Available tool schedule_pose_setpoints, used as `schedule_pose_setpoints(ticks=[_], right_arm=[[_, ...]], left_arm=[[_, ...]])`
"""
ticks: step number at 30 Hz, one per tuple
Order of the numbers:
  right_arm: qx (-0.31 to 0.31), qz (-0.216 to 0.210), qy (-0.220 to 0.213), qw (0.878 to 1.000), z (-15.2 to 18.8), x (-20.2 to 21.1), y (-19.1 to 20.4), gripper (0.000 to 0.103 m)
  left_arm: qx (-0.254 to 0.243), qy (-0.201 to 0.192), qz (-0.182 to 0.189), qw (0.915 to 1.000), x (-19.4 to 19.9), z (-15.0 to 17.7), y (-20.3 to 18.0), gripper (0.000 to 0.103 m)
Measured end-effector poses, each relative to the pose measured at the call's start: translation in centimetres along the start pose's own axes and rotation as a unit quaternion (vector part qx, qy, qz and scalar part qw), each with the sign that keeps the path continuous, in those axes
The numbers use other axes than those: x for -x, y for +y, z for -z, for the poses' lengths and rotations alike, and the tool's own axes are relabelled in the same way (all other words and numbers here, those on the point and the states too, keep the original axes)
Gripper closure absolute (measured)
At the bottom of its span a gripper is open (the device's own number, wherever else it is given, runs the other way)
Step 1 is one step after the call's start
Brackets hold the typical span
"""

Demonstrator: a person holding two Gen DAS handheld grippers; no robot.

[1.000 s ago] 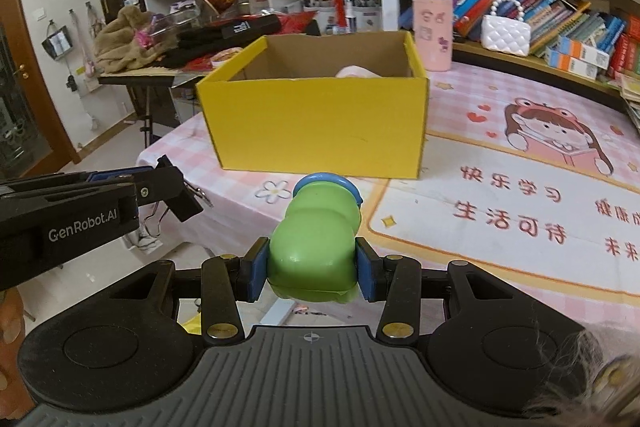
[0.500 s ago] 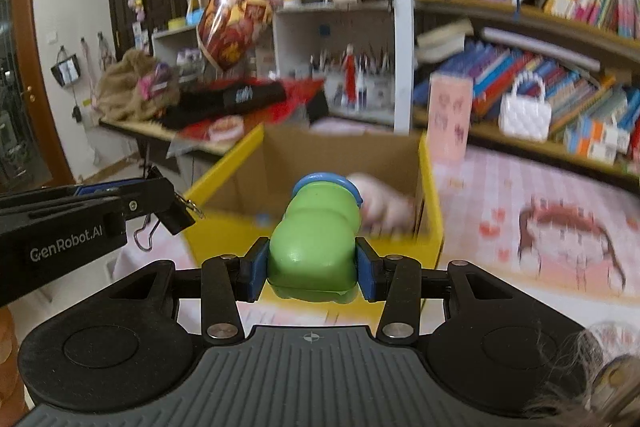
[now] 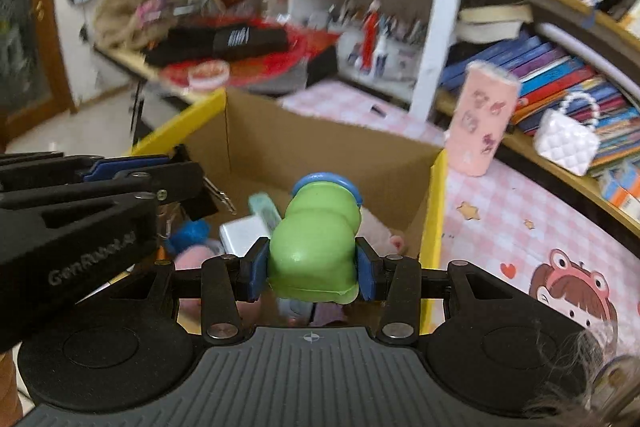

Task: Organize objects
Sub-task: 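Carry the green toy and black clip into the yellow box with both tools, then open both tools to release the toy and clip into the box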

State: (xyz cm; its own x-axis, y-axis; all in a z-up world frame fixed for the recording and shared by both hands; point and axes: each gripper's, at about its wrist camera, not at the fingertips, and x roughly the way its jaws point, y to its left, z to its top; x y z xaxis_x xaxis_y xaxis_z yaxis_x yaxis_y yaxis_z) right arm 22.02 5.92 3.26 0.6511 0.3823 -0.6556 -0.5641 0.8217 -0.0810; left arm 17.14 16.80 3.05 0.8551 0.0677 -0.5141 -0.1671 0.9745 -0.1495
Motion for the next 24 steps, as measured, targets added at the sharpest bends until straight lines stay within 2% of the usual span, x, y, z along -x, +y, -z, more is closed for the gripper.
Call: schedule_pose_setpoints(ticks=[3,6,12,14,16,21,24], right_arm=[[0.022,-0.016,0.031,0.999,-0.1,-1.6,-0.2,0.062],[0.039,-0.023,0.051,0.998,0.1,-2.6,-0.3,0.061],[0.041,-0.036,0.056,0.997,0.2,-2.9,-0.6,0.06],[0.036,-0.033,0.049,0.998,0.2,-2.7,-0.7,0.059],[0.031,-0.029,0.02,0.999,0.3,-1.7,-0.9,0.057],[0.0,-0.005,-0.05,0.999,0.9,2.8,-1.1,0.053],[-0.024,0.018,-0.08,0.996,1.6,5.6,-1.3,0.051]], left_arm=[[0.004,0.025,0.003,0.9997,-1.4,0.2,-0.1,0.088],[0.017,0.059,0.022,0.9979,-2.8,0.4,0.1,0.088],[0.037,0.094,0.047,0.9938,-3.8,0.7,0.7,0.088],[0.023,0.075,0.056,0.9954,-3.1,0.6,0.3,0.087],[0.01,0.053,0.065,0.9964,-2.1,0.2,-0.2,0.083],[-0.008,-0.024,0.088,0.9958,2.0,-0.6,-1.3,0.056],[-0.019,-0.063,0.09,0.9938,4.9,-1.1,-1.7,0.049]])
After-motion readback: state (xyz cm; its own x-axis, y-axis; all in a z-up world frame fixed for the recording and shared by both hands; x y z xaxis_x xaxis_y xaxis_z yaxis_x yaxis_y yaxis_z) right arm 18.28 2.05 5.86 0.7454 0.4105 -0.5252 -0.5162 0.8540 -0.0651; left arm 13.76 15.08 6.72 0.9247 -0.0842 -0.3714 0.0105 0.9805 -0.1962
